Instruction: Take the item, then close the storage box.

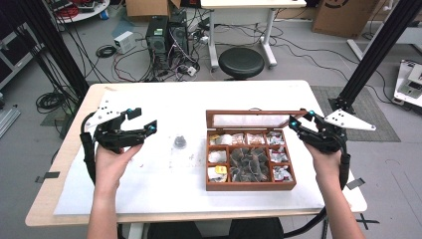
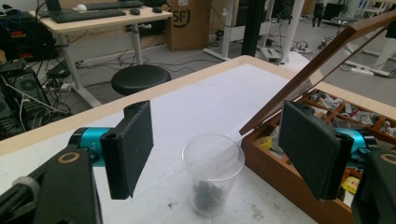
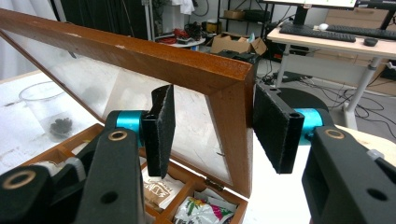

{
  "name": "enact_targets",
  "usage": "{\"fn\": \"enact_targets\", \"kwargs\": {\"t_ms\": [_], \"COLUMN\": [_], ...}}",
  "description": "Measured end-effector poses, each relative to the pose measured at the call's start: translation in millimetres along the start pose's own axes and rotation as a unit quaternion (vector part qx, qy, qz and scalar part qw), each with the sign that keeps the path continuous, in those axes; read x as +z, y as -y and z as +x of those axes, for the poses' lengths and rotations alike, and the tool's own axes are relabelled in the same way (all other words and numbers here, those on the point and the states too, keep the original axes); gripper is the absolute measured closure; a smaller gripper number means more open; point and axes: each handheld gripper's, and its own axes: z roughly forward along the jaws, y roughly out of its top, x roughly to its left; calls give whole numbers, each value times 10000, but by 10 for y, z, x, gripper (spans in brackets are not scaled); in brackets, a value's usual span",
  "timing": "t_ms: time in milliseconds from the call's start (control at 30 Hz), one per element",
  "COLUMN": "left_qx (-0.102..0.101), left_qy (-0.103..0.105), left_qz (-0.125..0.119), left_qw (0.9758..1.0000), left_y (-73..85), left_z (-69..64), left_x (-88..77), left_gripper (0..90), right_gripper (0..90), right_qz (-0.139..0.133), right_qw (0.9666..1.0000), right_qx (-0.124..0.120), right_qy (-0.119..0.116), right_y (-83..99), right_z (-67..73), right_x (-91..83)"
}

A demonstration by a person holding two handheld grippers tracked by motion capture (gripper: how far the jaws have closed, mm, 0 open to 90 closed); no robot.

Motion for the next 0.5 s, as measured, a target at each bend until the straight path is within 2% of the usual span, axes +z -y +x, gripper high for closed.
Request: {"fn": "enact_targets", "kwargs": {"t_ms": [500], "left_qx": [4], "left_qy": [42], "left_qz": [111], "left_qw": [9999], "left_y": [-4], "left_z": [-13], "left_x": [-9], "left_gripper": [267], "right_gripper": [505], "right_qz": [8], "right_qw": [10000], "right_qx": [17], "right_qy": [0], "right_y": [-6], "right_z": [-3], "right_x": [5]}}
